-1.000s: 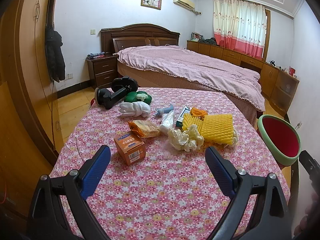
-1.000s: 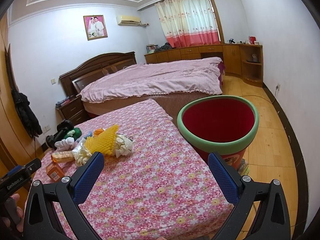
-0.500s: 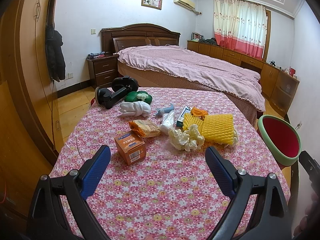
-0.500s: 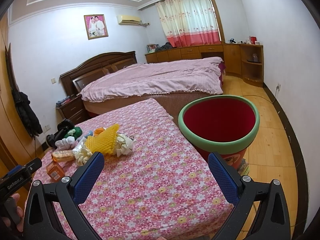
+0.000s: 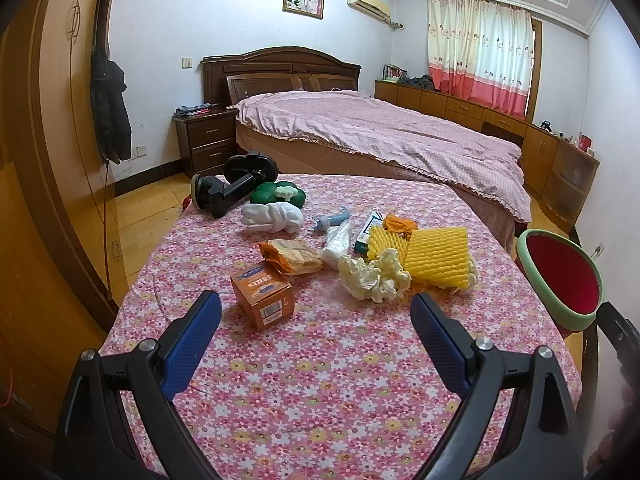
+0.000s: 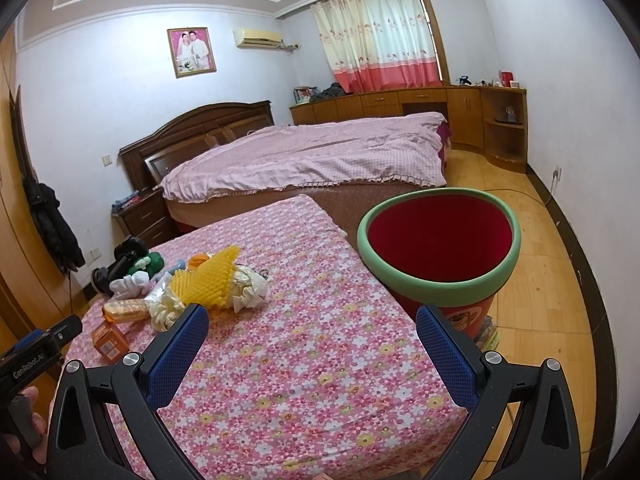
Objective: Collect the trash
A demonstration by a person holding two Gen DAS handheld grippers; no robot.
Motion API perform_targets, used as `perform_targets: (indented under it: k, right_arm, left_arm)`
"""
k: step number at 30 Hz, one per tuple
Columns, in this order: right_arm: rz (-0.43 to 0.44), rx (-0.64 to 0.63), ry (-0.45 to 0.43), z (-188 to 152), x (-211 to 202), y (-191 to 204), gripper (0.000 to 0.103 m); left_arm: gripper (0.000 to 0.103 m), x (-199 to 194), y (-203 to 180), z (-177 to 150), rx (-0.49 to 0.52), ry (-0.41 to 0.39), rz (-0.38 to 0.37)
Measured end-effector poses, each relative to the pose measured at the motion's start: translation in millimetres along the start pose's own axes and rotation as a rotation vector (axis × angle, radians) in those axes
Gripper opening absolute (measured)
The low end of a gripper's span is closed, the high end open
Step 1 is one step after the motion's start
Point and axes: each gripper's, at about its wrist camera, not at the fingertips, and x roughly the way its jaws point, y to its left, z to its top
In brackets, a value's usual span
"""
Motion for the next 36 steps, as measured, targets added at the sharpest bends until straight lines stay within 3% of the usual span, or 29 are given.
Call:
perform_targets:
  k: [8, 23, 28, 36]
  right_arm:
    - [0.0, -0.006, 0.014, 2.1, 7.6, 0.2, 0.103]
    - [-0.036, -0.033, 0.115, 32.8, 66.9, 1.5, 0.103]
    - [-0.012, -0.068, 0.143, 44.7, 85.7, 17.1, 0.103]
    - [-0.004, -0.124, 0.173, 51.2, 121.9, 45.4, 0.101]
  left_arm:
    - [0.095, 8.9, 7.0, 6.8, -0.009, 0.013, 0.019]
    - [0.095, 69.4, 64.8, 51.3, -0.05, 0.064, 0.171]
    - [0.095, 108.3, 78.7, 69.8, -0.069, 0.109, 0.169]
    - [0.095, 176.7, 81.3, 82.0, -0.077, 0.196, 0.101]
